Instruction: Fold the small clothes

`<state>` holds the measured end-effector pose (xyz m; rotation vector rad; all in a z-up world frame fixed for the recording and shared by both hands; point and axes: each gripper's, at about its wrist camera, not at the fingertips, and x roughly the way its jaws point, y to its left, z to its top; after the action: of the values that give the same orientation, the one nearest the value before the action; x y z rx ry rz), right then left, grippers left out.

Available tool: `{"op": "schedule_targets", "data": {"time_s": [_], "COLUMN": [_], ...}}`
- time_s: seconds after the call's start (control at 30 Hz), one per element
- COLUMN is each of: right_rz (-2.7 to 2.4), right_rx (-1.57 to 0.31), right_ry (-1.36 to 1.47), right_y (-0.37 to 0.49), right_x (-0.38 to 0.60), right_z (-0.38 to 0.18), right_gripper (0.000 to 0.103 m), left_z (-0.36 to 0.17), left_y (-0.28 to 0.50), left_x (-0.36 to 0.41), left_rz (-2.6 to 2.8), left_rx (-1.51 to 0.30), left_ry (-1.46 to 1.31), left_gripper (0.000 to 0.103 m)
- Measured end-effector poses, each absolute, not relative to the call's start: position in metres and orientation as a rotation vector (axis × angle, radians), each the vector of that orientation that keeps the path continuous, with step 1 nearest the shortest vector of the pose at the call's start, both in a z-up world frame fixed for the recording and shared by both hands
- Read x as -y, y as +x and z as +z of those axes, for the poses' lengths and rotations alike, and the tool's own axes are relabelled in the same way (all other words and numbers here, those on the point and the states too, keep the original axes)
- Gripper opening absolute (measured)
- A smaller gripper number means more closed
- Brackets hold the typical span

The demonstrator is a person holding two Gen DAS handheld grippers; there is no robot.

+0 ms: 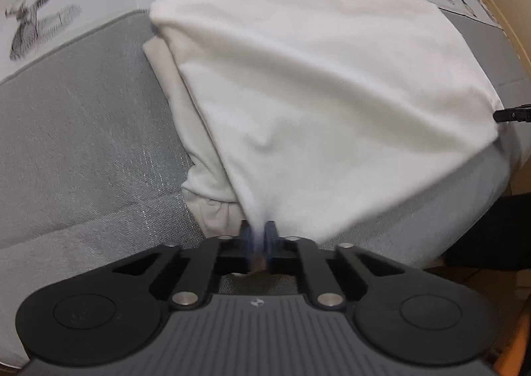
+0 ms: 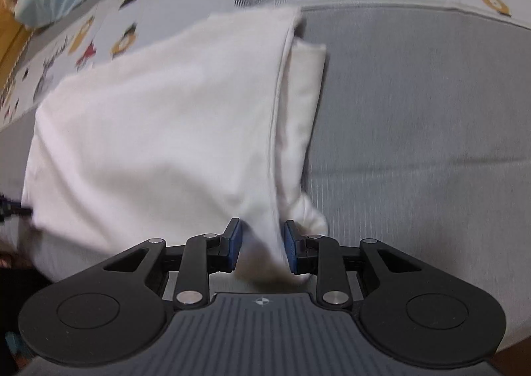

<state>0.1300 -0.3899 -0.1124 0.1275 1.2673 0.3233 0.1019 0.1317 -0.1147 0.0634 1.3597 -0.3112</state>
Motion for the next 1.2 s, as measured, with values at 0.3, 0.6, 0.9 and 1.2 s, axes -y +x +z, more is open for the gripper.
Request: {"op": "schedule_targets", "data": {"time_s": [0.3,0.6,0.9,1.2], "right_rz": [0.294,0.245,0.363,0.319], "right_rx": [-1.21,-1.221,-1.176,-1.191], "right_ry": [0.269,0.071,0.098,0.07], "right_y": [0.121,0.116,0.127,0.137], "right_x": [0.422,0.401,0.391,0.381], "right_z": [-0.096,-0.092,-0.091,-0.092], "right_gripper": [0.003,0.005,0.005,0.007], "left_z": [-0.089,-0.088,-0.097,-0.093], "left_y": [0.085,0.081,0.087,0.098], "left_x": [-0.159,-0.146,-0.121,-0.12], "left_rz": [-0.278,-0.279,-0.366,-0.299], "left_rx": [-1.299,-1.306,-1.318,-1.323], "left_ry": [-0.068,0.059,0.109,0.112], "left_gripper": [0.004,0.009,0.009,0.009]}}
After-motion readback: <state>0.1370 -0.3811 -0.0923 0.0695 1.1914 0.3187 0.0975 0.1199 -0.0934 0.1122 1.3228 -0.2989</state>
